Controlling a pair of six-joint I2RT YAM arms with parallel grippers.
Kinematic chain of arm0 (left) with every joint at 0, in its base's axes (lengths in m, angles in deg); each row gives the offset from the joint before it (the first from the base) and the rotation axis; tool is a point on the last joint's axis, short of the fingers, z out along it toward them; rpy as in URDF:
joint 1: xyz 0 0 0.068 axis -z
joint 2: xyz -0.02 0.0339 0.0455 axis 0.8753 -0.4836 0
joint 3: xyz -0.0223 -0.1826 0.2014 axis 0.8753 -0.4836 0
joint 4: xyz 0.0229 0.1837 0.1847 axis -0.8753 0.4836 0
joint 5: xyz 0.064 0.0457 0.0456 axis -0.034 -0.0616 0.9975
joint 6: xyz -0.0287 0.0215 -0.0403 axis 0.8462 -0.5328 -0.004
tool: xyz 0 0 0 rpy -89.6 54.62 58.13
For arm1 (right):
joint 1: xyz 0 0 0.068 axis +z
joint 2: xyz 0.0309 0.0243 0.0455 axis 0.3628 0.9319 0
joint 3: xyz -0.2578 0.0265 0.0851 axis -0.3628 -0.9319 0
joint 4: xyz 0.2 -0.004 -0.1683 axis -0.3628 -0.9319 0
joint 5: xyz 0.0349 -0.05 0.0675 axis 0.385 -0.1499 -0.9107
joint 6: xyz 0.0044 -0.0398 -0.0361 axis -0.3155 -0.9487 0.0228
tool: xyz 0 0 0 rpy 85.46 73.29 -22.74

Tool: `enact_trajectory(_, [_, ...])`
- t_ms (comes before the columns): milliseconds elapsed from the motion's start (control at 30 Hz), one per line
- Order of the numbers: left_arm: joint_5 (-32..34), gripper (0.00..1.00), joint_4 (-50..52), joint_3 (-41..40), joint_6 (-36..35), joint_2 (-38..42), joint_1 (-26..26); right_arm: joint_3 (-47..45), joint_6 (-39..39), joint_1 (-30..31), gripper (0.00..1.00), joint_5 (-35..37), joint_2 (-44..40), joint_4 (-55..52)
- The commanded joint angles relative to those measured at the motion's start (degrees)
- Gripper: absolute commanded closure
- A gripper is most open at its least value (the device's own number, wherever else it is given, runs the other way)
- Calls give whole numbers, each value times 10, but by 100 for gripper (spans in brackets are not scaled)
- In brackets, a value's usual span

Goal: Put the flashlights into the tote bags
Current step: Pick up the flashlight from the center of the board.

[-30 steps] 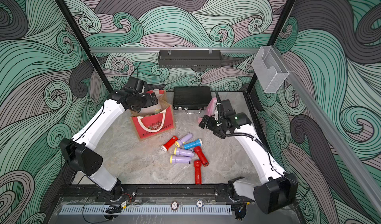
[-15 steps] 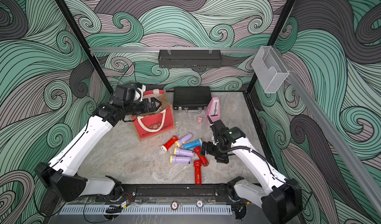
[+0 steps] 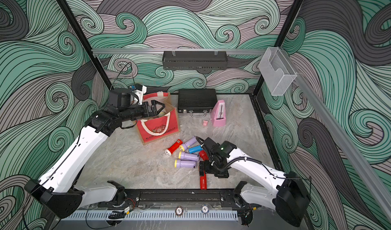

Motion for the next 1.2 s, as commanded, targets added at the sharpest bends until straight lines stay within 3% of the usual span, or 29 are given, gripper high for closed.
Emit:
enact_trajectory(0, [-25, 1, 13, 0, 1, 23, 1, -11, 42, 38, 1, 53, 6, 35])
enact_trajectory(433, [-33, 1, 33, -28, 10, 75, -1, -74, 92, 143, 11, 113, 51, 165])
enact_trajectory(1167, [-27, 1, 39, -22, 10, 75, -3, -88, 79, 163, 49, 135, 90, 186])
